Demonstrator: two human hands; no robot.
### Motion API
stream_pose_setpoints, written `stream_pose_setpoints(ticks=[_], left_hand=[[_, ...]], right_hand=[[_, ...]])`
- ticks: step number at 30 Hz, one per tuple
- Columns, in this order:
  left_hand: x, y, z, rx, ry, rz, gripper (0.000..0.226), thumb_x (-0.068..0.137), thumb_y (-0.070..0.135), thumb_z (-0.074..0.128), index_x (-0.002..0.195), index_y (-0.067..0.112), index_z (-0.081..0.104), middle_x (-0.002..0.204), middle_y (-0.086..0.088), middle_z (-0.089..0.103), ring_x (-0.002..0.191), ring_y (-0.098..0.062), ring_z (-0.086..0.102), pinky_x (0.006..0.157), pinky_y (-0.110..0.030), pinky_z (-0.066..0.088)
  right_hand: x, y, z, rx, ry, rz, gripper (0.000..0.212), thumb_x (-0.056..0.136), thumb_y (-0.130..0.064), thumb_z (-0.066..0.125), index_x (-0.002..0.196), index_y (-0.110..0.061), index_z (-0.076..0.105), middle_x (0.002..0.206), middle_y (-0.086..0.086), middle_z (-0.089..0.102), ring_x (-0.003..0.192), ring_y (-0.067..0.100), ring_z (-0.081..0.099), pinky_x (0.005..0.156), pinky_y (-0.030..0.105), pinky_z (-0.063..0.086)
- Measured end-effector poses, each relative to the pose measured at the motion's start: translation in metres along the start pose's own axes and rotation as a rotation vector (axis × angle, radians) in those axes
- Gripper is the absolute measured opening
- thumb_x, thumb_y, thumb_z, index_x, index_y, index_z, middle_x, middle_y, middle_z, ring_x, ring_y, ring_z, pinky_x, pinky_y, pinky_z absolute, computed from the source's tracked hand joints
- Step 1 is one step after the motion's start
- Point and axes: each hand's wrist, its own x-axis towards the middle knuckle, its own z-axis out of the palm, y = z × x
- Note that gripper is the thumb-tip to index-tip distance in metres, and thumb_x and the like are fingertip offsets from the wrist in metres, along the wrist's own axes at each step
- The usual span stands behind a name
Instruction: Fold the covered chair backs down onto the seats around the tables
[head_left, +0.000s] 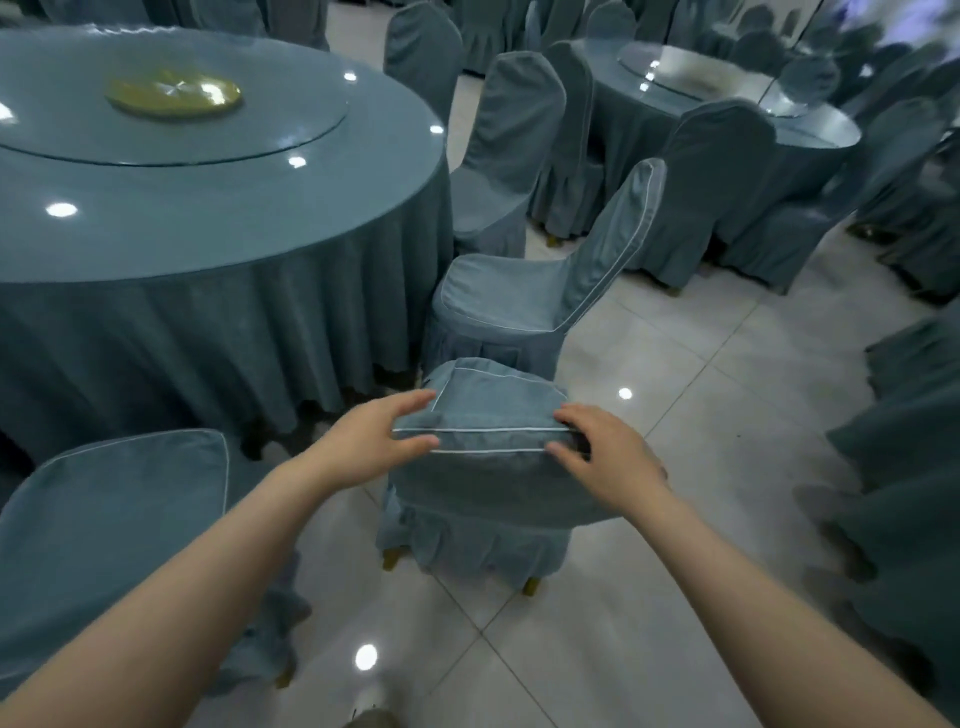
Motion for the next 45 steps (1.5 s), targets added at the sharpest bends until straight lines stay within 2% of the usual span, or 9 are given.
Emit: stream_pose_setpoints(ticks=[3, 7, 9, 13, 23, 27, 31, 39, 45], left_hand=[[0.038, 0.019, 0.023, 0.047, -0.089, -0.014, 0.073, 0.077, 0.046, 0.071, 0.142, 0.034, 0.038, 0.14, 0.012, 0.047, 0.123, -0.005, 0.048, 0.1, -0.018, 0.034], [0.068, 0.027, 0.048, 0.265, -0.159, -0.05, 0.081, 0.069, 0.054, 0.074, 0.14, 0.033, 0.041, 0.136, 0.01, 0.051, 0.122, -0.012, 0.048, 0.103, -0.029, 0.036], [0.073, 0.033, 0.06, 0.392, -0.08, -0.103, 0.069, 0.062, 0.057, 0.073, 0.126, 0.038, 0.053, 0.118, 0.014, 0.061, 0.11, -0.013, 0.055, 0.095, -0.032, 0.042], [0.067, 0.045, 0.076, 0.354, 0.123, -0.206, 0.035, 0.058, 0.043, 0.077, 0.09, 0.029, 0.07, 0.084, 0.008, 0.069, 0.084, -0.017, 0.062, 0.075, -0.033, 0.047], [0.031, 0.067, 0.115, 0.348, 0.27, -0.455, 0.036, 0.053, 0.04, 0.081, 0.087, 0.034, 0.071, 0.084, 0.011, 0.069, 0.081, -0.015, 0.061, 0.07, -0.028, 0.045], [0.029, 0.073, 0.124, 0.358, 0.32, -0.538, 0.039, 0.052, 0.058, 0.07, 0.083, 0.033, 0.069, 0.077, 0.013, 0.067, 0.071, -0.011, 0.057, 0.063, -0.027, 0.043], [0.035, 0.08, 0.129, 0.374, 0.369, -0.616, 0.036, 0.054, 0.067, 0.065, 0.073, 0.037, 0.062, 0.067, 0.015, 0.06, 0.066, -0.011, 0.052, 0.061, -0.028, 0.04], [0.081, 0.07, 0.117, 0.298, 0.417, -0.679, 0.045, 0.061, 0.071, 0.065, 0.085, 0.033, 0.064, 0.077, 0.011, 0.064, 0.078, -0.018, 0.06, 0.063, -0.029, 0.034], [0.122, 0.061, 0.098, 0.247, 0.376, -0.64, 0.046, 0.062, 0.075, 0.062, 0.084, 0.035, 0.059, 0.08, 0.012, 0.061, 0.084, -0.019, 0.06, 0.065, -0.03, 0.036]], right_hand=[[0.006, 0.056, -0.004, -0.096, -0.151, 0.022, 0.051, 0.077, -0.061, 0.063, 0.119, -0.034, 0.055, 0.117, -0.015, 0.059, 0.103, 0.008, 0.054, 0.082, 0.023, 0.044], [0.019, 0.103, -0.003, -0.125, -0.315, -0.025, 0.045, 0.069, -0.066, 0.064, 0.103, -0.039, 0.053, 0.099, -0.017, 0.056, 0.088, 0.007, 0.052, 0.073, 0.028, 0.048], [0.029, 0.121, 0.002, -0.089, -0.348, -0.131, 0.041, 0.07, -0.064, 0.062, 0.099, -0.036, 0.052, 0.098, -0.016, 0.059, 0.084, 0.008, 0.053, 0.069, 0.026, 0.045], [0.038, 0.135, 0.007, -0.002, -0.385, -0.317, 0.041, 0.075, -0.056, 0.063, 0.103, -0.029, 0.051, 0.105, -0.005, 0.065, 0.093, 0.02, 0.06, 0.068, 0.028, 0.041], [0.053, 0.154, -0.006, -0.077, -0.476, -0.682, 0.036, 0.082, -0.051, 0.058, 0.104, -0.024, 0.049, 0.107, 0.0, 0.066, 0.095, 0.029, 0.061, 0.068, 0.033, 0.04], [0.081, 0.157, -0.012, -0.113, -0.46, -0.715, 0.032, 0.082, -0.047, 0.06, 0.104, -0.026, 0.052, 0.108, -0.005, 0.066, 0.099, 0.024, 0.06, 0.073, 0.035, 0.047], [0.118, 0.154, -0.012, -0.208, -0.42, -0.728, 0.03, 0.08, -0.049, 0.062, 0.102, -0.031, 0.052, 0.107, -0.008, 0.063, 0.098, 0.02, 0.059, 0.066, 0.03, 0.04], [0.205, 0.142, 0.002, -0.227, -0.373, -0.696, 0.03, 0.078, -0.047, 0.068, 0.088, -0.031, 0.045, 0.099, -0.006, 0.06, 0.092, 0.022, 0.058, 0.062, 0.031, 0.037], [0.247, 0.138, -0.004, -0.255, -0.352, -0.598, 0.034, 0.079, -0.047, 0.069, 0.095, -0.026, 0.047, 0.103, -0.003, 0.059, 0.096, 0.023, 0.056, 0.065, 0.034, 0.04]])
